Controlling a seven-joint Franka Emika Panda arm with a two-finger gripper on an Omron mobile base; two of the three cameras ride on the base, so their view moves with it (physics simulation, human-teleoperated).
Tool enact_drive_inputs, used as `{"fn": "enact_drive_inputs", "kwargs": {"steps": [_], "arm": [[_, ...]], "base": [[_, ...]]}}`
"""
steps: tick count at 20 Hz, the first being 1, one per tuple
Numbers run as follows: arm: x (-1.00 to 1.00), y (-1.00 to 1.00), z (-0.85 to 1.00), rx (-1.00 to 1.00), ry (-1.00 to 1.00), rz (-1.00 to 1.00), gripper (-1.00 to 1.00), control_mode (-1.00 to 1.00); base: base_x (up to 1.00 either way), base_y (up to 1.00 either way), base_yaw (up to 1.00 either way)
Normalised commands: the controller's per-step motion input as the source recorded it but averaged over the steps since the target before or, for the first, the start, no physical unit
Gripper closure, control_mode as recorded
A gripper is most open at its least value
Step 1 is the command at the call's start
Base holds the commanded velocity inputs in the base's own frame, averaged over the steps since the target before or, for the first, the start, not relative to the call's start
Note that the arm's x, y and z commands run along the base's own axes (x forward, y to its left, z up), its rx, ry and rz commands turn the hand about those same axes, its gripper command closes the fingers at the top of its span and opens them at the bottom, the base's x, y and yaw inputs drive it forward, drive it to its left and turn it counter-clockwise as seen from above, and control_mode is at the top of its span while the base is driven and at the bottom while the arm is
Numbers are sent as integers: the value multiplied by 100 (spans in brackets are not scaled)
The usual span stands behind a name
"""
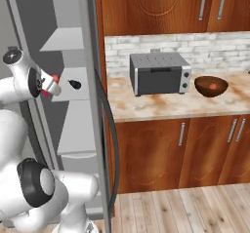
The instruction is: Take the sweet potato, fish, and eggplant from the freezer and place them in the bowl on the counter.
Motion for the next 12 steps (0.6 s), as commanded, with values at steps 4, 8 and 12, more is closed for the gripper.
{"fn": "enact_drive_inputs", "kwargs": {"steps": [4, 8, 12], "arm": [[-100, 3, -8, 14, -1, -11, 100, -100], [0, 0, 0, 0, 0, 0, 100, 100], [0, 0, 0, 0, 0, 0, 100, 100]], "base": [[0, 0, 0], [-100, 43, -26], [-100, 36, -63]]}}
